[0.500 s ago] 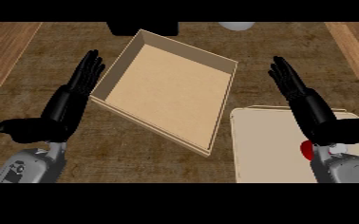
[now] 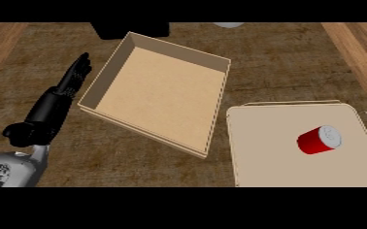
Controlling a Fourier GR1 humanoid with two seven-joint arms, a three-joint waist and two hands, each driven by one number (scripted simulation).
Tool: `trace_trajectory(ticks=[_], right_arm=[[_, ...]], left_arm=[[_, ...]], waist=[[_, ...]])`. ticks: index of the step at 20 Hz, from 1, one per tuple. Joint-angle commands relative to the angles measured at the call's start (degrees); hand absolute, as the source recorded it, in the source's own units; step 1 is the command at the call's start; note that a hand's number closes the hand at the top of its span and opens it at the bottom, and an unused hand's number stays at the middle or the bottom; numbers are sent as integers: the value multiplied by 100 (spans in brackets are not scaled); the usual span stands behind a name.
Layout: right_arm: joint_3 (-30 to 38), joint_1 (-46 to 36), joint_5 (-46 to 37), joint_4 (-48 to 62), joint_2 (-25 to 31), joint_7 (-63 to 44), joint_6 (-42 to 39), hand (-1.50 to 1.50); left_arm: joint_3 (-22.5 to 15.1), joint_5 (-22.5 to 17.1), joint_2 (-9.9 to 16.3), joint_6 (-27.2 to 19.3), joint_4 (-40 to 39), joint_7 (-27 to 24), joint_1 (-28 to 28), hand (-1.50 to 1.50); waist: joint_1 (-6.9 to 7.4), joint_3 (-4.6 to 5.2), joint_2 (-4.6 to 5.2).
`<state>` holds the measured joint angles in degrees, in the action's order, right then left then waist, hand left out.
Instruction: Pick the can from the tray and place it in the cardboard box
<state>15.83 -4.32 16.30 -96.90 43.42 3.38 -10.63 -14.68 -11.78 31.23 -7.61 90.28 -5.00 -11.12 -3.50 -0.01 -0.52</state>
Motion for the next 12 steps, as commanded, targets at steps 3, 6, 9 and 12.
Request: trace_trajectory(ticks=[3, 6, 9, 12], right_arm=[[1188, 826, -389, 1002, 857, 2007, -1146, -150], [1077, 1221, -1296, 972, 926, 3054, -1137, -150], [1084, 1700, -1892, 573, 913, 3563, -999, -150], [728, 1490, -2388, 340, 1372, 2819, -998, -150]], left_arm=[[-64, 172, 68, 230, -30, -45, -91, 0], [-34, 82, 58, 385, -117, -11, -82, 0], [-50, 293, 12, 337, -75, -169, -31, 0], [-161, 430, -218, 382, -538, -429, -157, 0]], waist=[[195, -14, 52], [236, -12, 54], [225, -4, 38], [297, 7, 74]])
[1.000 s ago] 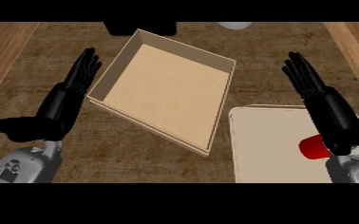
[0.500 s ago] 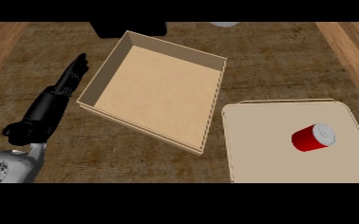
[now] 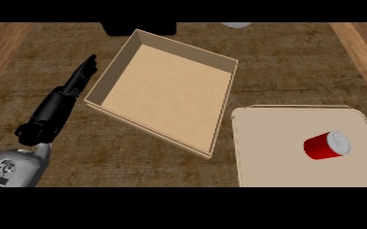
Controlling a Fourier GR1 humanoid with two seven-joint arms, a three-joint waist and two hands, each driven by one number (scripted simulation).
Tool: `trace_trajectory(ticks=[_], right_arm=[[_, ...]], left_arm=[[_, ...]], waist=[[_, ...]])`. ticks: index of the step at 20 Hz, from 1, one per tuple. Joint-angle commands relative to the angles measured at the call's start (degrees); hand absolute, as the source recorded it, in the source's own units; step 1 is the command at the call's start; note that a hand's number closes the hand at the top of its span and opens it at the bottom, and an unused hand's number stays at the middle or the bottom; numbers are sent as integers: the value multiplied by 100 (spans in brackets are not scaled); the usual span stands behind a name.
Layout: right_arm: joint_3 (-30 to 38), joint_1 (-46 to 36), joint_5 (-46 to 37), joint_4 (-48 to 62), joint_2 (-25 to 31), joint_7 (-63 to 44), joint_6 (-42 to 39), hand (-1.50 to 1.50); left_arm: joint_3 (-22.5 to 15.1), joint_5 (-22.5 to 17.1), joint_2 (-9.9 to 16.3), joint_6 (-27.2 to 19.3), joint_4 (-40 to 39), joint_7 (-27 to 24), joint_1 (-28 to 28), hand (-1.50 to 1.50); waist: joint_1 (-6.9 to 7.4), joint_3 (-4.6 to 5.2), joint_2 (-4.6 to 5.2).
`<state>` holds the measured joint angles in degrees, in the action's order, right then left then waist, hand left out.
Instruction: Pick the can from the tray and place it in the cardboard box
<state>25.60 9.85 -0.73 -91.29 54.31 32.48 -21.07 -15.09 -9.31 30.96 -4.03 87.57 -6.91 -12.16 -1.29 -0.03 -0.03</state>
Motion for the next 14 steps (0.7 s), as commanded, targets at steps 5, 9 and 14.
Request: trace_trajectory(ticks=[5, 9, 14], right_arm=[[-459, 510, -1357, -1093, 743, -685, -303, -150], [-621, 629, -1532, -2075, 811, -1671, -730, -150], [-1237, 420, -2075, -2985, 670, -3052, -958, -150]], left_arm=[[118, 41, 19, 216, -144, 7, -78, 0], [183, 62, -78, 151, 59, 286, -182, 0], [202, 167, -184, 316, -149, -69, -60, 0]], waist=[[72, 13, 0], [63, 12, -15], [136, 11, 5]])
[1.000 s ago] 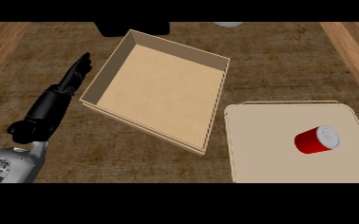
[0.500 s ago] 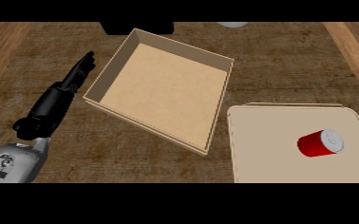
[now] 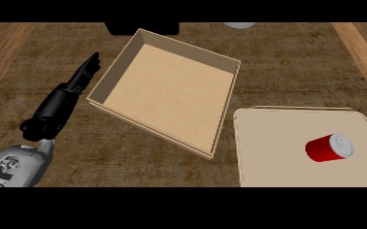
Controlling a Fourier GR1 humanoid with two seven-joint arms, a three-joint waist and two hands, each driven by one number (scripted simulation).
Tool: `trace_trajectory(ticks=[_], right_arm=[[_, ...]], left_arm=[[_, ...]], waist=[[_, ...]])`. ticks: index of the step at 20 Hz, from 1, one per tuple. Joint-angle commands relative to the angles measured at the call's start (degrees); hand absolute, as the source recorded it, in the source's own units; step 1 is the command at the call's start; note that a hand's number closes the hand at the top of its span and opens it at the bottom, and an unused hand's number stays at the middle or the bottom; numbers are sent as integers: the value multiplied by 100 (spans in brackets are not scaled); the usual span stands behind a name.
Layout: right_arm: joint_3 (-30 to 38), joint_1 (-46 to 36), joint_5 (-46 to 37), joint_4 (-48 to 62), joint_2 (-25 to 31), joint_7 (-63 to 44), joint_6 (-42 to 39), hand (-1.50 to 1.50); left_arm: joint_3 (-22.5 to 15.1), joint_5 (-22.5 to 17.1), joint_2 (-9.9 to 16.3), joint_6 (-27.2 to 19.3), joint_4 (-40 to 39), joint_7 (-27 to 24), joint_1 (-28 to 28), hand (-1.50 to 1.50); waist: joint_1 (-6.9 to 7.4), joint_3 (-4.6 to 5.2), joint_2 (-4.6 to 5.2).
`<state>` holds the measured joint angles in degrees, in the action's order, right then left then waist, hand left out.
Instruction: Pick the can from the tray and place it in the cardboard box
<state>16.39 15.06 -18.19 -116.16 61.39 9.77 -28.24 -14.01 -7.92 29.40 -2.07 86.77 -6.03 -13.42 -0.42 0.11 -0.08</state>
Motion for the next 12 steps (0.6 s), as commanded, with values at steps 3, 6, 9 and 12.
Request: trace_trajectory(ticks=[3, 6, 9, 12], right_arm=[[-427, 24, -451, -818, -228, -1210, -617, -150], [-739, -12, -843, -817, -675, -1530, -657, -150], [-1053, -142, -816, -1335, -1030, -2257, -1045, -150], [-1278, -196, -1392, -937, -1255, -1837, -1025, -150]], left_arm=[[220, 38, -96, 321, -415, -165, -196, 0], [279, 147, -108, 255, 167, -13, 125, 0], [314, 236, -184, 308, 266, 160, 124, 0], [351, 425, -455, 310, 45, 435, -274, 0]], waist=[[-2, -5, 8], [54, -9, 1], [54, -8, 2], [26, -11, 6]])
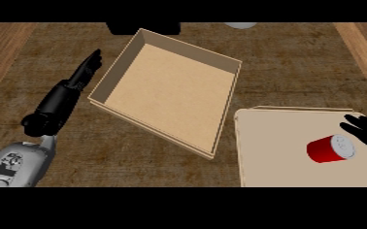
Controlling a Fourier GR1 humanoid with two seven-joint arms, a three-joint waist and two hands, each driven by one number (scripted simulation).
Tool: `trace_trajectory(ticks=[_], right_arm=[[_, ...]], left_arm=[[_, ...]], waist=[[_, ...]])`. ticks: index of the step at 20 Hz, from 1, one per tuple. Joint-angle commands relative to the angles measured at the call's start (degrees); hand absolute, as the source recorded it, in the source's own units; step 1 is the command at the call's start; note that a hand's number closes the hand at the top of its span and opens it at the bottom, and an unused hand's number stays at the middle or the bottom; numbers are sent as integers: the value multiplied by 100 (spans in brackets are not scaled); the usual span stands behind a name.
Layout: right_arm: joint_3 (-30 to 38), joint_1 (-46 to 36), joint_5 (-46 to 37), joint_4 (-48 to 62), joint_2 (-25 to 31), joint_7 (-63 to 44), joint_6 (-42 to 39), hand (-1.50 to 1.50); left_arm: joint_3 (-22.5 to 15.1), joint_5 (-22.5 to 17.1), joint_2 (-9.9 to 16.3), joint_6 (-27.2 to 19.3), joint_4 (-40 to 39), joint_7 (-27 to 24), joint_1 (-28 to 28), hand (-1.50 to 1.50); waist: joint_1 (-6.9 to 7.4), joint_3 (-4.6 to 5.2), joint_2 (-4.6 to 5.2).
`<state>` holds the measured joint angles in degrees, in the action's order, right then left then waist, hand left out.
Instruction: Pick the can from the tray and place it in the cardboard box
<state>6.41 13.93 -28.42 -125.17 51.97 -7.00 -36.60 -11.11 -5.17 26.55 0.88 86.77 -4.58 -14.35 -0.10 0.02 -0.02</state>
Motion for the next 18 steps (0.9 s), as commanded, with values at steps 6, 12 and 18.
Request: trace_trajectory(ticks=[6, 12, 18], right_arm=[[-490, -230, -1312, 251, -682, -61, 70, -150], [-773, -567, -1915, 734, -1106, 63, 169, -150], [-909, -129, -2651, 1005, -1188, 341, 532, -150]], left_arm=[[135, 454, -423, 48, 37, -13, 105, 0], [458, 427, -423, 490, -102, -180, 248, 0], [677, 544, -458, 679, -210, -174, 88, 0]], waist=[[-11, -3, 1], [8, -3, 3], [-30, -3, 1]])
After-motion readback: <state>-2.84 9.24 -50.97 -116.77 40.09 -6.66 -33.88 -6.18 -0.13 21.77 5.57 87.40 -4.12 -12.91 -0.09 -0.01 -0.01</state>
